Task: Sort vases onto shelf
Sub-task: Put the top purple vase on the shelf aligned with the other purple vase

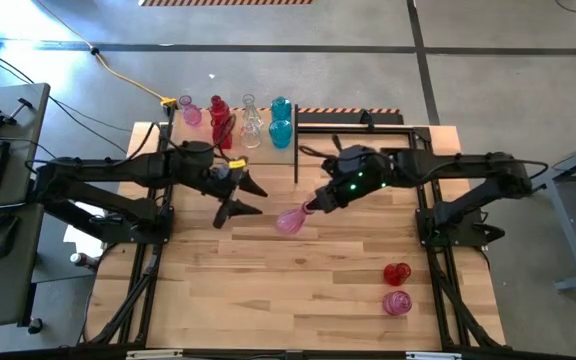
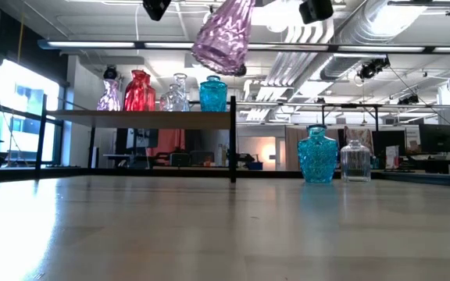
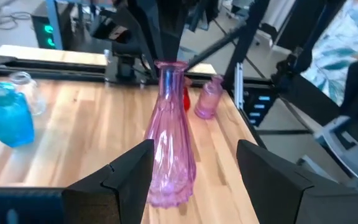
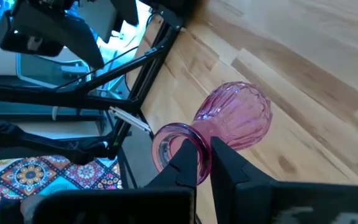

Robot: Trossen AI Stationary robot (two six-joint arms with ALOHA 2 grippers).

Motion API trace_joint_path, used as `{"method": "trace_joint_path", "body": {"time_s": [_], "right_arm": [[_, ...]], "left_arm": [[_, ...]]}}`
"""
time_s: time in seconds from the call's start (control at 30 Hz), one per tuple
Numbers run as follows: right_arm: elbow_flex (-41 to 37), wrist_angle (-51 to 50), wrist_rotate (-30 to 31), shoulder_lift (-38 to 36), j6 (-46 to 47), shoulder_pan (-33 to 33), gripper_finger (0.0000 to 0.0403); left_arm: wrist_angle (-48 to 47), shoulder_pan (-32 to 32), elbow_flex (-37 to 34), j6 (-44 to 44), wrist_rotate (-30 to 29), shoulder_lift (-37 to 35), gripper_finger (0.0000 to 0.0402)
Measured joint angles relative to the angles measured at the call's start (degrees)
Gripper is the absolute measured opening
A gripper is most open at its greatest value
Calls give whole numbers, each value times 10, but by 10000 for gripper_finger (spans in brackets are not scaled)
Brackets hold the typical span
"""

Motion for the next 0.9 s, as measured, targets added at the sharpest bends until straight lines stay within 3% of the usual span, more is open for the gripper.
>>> {"method": "trace_joint_path", "body": {"time_s": [0.57,0.9], "right_arm": [[0,101,3,62,35,32,0],[-1,123,7,79,38,35,0]], "left_arm": [[4,-47,0,-36,0,71,220],[79,-53,2,-61,0,105,220]]}}
